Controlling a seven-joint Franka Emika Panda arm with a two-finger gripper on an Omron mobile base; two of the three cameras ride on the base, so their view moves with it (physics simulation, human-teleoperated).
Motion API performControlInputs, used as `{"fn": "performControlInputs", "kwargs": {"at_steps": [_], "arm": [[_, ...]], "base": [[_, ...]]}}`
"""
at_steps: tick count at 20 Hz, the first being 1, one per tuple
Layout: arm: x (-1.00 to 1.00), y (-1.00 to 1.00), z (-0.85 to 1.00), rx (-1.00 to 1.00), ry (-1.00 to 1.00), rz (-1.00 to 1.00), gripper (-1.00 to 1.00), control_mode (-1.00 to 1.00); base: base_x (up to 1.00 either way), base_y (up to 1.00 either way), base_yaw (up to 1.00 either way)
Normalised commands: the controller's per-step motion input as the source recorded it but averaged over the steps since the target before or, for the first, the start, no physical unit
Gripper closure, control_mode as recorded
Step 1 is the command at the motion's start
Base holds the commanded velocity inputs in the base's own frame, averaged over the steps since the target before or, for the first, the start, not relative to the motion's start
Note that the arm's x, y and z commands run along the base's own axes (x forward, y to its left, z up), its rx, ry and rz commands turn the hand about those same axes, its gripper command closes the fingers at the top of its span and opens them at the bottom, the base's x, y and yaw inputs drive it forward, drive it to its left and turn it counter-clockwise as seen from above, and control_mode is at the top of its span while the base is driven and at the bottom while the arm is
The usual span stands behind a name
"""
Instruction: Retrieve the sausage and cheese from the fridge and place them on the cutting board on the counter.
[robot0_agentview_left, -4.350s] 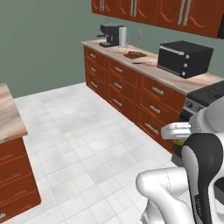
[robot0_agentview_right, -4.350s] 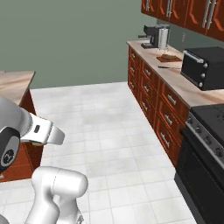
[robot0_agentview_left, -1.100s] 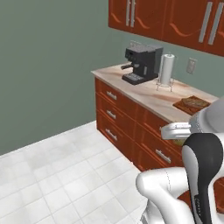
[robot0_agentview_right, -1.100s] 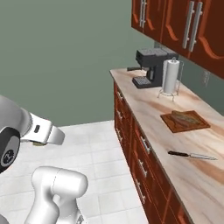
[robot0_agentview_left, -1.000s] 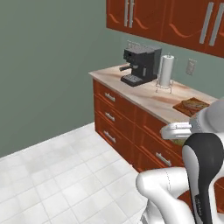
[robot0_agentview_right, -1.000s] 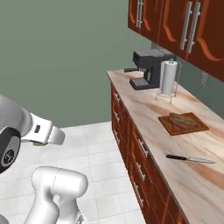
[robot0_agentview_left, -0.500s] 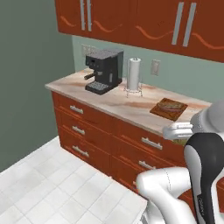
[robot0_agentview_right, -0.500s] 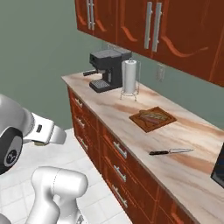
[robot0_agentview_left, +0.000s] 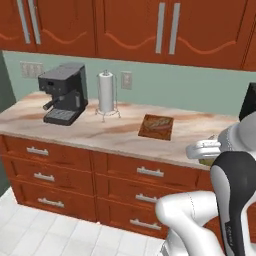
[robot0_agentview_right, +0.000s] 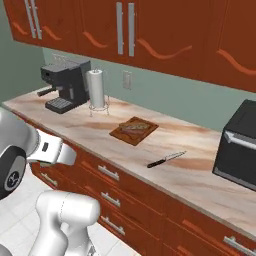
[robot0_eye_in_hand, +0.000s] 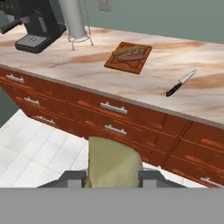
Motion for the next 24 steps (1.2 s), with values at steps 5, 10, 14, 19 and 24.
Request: {"fn": "performControlInputs", "kwargs": {"at_steps": [5,10,14,19,24], "arm": [[0.0,0.0,0.0,0.0,0.0,0.0,1.0,1.0],[0.0,0.0,0.0,0.0,0.0,0.0,1.0,1.0],[0.0,0.0,0.0,0.0,0.0,0.0,1.0,1.0],[0.0,0.0,0.0,0.0,0.0,0.0,1.0,1.0],[0.0,0.0,0.0,0.0,0.0,0.0,1.0,1.0]], "base": [[0.5,0.41,-0.53],[0.47,0.46,-0.48],[0.5,0.44,-0.48],[0.34,0.51,-0.32],[0.36,0.58,-0.1]]}}
